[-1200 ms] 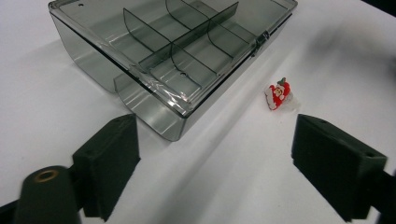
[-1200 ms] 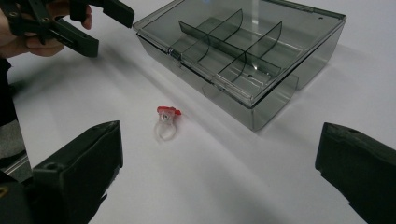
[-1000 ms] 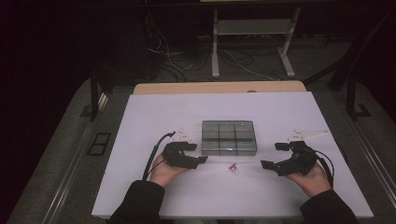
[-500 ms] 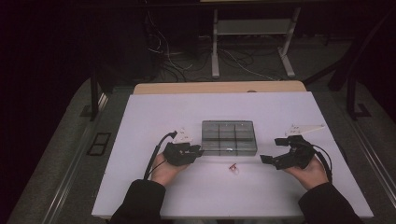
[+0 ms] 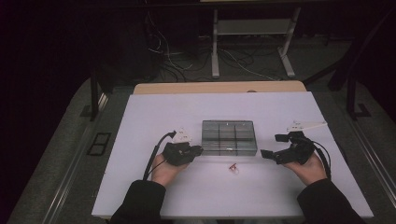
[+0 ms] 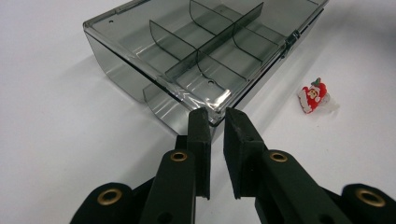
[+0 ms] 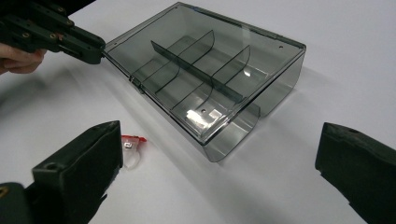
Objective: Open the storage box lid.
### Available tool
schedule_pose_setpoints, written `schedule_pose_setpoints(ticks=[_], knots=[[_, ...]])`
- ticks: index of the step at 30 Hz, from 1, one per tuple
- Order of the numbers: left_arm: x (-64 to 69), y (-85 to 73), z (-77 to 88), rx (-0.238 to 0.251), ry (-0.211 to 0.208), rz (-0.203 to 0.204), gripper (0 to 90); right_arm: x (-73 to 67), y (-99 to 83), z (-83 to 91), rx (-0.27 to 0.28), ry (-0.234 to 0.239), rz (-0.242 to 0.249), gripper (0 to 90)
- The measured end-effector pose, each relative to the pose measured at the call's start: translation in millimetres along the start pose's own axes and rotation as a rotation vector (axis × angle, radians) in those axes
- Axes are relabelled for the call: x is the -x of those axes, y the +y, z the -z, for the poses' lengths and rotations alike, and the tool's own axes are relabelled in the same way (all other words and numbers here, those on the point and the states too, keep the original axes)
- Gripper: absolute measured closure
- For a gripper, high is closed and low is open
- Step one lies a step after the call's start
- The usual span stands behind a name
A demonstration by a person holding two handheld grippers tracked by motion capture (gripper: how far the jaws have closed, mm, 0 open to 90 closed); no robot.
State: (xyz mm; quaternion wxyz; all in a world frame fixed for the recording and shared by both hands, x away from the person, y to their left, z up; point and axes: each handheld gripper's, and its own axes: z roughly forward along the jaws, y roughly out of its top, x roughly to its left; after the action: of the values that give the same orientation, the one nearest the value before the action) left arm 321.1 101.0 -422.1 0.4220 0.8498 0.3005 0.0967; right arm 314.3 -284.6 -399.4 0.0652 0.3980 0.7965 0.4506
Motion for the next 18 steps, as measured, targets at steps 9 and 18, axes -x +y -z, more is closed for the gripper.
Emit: schedule_pose_setpoints(ticks=[9,18], knots=[[0.6,-0.4,-2.7,-0.015,0.012,0.004,81.3,1.6,-0.3,0.7,0.007,0.002,-0.006,0.6],[1.0,2.9,-0.6,0.034,0.006,0.008,88.4,2.1,0.8,-2.8,0.006,0.007,-0.006,0.7]])
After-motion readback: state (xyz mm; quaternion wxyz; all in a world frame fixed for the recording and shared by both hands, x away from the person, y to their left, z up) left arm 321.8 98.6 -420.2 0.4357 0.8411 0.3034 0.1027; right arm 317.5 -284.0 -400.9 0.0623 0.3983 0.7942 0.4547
